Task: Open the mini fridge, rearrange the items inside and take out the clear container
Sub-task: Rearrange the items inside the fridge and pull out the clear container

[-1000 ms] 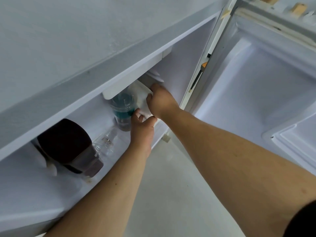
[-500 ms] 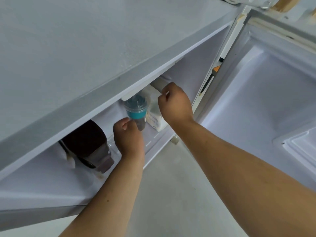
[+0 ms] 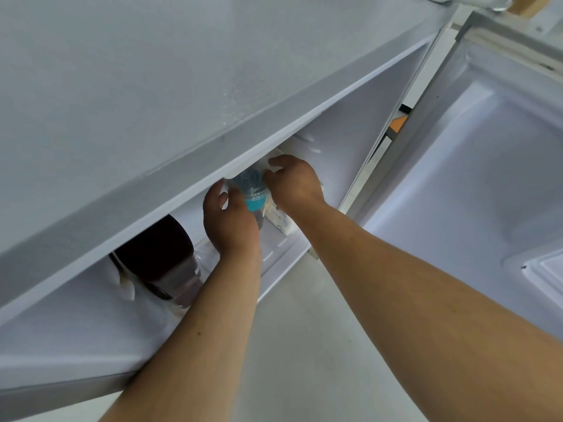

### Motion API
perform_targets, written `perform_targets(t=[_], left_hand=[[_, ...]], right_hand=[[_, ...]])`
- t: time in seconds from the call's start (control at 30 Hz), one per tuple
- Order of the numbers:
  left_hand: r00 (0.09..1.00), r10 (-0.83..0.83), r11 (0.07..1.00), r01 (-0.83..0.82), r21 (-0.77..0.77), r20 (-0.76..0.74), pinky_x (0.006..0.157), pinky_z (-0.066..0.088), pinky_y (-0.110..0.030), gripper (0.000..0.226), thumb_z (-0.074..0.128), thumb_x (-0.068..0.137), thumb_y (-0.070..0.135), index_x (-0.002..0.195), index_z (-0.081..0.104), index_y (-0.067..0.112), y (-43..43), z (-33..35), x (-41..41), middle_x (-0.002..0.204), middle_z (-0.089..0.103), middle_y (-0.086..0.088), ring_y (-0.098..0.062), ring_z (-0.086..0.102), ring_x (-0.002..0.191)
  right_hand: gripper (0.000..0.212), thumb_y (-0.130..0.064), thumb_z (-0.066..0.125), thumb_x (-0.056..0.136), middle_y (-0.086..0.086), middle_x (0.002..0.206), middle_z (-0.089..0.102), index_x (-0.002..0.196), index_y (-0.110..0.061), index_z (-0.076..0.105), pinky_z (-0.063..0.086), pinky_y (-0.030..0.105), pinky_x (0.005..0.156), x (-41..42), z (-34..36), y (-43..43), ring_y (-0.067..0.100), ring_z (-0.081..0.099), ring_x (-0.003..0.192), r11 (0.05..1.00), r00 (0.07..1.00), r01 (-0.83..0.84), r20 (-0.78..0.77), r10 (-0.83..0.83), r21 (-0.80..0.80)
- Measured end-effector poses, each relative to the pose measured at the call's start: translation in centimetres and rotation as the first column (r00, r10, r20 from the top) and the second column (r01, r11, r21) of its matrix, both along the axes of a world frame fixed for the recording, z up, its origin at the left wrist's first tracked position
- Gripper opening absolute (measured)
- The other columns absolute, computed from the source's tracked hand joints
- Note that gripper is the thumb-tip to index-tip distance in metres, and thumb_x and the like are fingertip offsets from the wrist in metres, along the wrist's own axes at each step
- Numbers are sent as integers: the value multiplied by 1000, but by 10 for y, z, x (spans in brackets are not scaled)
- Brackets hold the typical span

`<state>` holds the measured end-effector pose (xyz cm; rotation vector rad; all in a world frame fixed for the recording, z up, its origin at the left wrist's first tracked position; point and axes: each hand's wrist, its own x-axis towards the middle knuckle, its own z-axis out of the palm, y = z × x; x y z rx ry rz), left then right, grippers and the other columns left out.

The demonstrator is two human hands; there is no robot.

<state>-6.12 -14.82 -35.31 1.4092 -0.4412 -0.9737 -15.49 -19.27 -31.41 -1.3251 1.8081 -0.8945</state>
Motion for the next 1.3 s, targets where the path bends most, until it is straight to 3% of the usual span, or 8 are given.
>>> perform_targets(t=[0.27,0.4,0.6,0.7,0.8,1.03,1.13,1.3], left_hand=[[999,23,1000,-22,-22,37,95,59,-46,29,64,88,16,102,66,41,-1,4,2,107,69,19,-17,70,108],[999,29,999,-28,-46,33,94,60,-46,27,66,88,14,102,69,36,4,5,3,109,72,14,-18,71,107],[1000,6,993,-6,-115,1,65,61,-27,26,67,89,8,98,69,32,29,12,-2,109,73,2,-18,75,88],[999,-37,995,39,-94,22,71,61,-27,23,69,92,10,102,68,31,51,-2,-1,112,73,2,-19,76,90],[996,-81,997,81,11,39,77,62,-31,21,69,94,14,103,67,33,68,-29,1,113,74,4,-16,76,94],[975,-188,956,152,251,122,87,63,-43,19,70,93,20,95,65,38,80,-81,6,102,76,11,-14,75,88],[952,-250,926,182,332,174,92,60,-46,14,69,93,23,103,65,33,81,-92,10,107,76,7,-18,75,91],[914,-342,890,241,386,218,96,56,-43,33,68,90,26,123,64,26,81,-96,11,121,73,3,-19,71,105]], right_hand=[[26,-13,68,96,4,123,67,122,-18,70,62,43,86,3,-2,-5,27,69,98,998,992,51,117,-53,26],[23,-13,66,96,4,119,68,117,-18,71,62,42,86,0,-1,2,26,69,97,998,992,55,115,-55,6],[21,-19,65,92,1,95,73,112,-21,68,62,41,72,-11,0,30,21,72,73,997,985,60,162,-53,-38],[17,-22,67,91,-2,84,71,108,-23,68,63,42,62,-19,-12,53,13,68,59,997,976,67,208,-58,-35],[11,-27,68,92,-3,75,70,102,-29,66,63,44,65,-24,-35,73,17,69,61,998,981,66,180,-69,22],[14,-24,66,93,-2,81,68,106,-21,64,64,40,67,-24,-97,76,14,66,53,960,992,43,100,-73,278],[13,-21,67,91,3,89,69,104,-20,65,65,41,66,-22,-119,74,16,68,55,940,992,54,90,-89,337],[12,-24,65,89,-3,89,68,101,-26,64,65,43,71,-19,-138,71,21,71,70,943,995,65,55,-88,328]])
